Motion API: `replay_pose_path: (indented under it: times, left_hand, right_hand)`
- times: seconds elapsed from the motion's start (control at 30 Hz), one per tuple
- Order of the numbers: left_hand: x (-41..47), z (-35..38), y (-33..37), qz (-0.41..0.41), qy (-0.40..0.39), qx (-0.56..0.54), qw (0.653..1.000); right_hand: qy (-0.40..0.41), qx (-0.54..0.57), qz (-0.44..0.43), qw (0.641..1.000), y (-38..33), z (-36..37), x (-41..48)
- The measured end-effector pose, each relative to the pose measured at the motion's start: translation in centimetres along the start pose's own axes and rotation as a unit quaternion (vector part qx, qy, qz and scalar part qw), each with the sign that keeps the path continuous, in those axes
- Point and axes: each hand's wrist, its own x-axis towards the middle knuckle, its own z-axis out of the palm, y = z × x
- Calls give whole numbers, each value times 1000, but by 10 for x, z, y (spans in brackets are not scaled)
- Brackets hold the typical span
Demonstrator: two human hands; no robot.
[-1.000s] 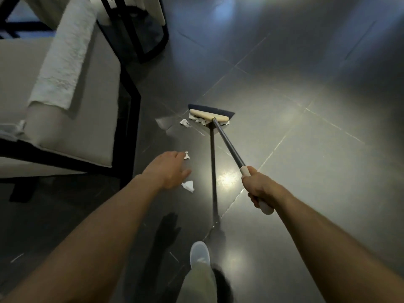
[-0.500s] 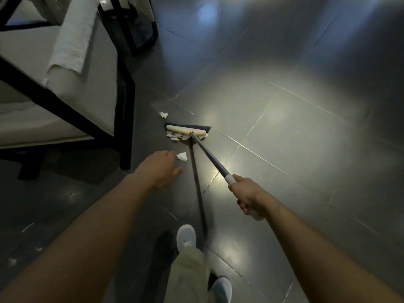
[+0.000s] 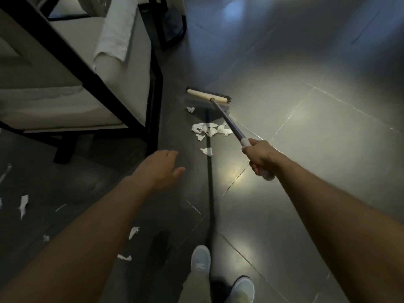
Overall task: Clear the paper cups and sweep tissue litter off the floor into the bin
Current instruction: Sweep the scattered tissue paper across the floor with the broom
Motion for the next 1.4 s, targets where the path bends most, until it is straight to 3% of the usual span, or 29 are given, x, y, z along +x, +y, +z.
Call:
replay_pose_path:
  times: [0.23, 0.33, 0.47, 0.6, 1.0, 1.4]
  left_hand:
    - [47, -2, -47, 4, -2, -6, 1000]
    - [66, -4, -53, 16, -6, -1, 1000]
    - [77, -2, -54, 22, -16, 8, 1000]
    - [63, 3, -49, 40, -31, 29, 998]
    - [-78, 72, -29, 78, -24, 32, 996]
    - [-227, 133, -46, 125, -47, 74, 988]
  right_hand:
    - [8, -26, -20, 999, -27, 43, 57]
    - [27, -103, -40, 994, -13, 55, 74]
    - [41, -180, -12, 983, 15, 53, 75]
    - [36, -179, 19, 983, 37, 47, 57]
    - [22, -83, 87, 993, 149, 97, -96]
    - [45, 48, 88, 994, 241, 170, -266]
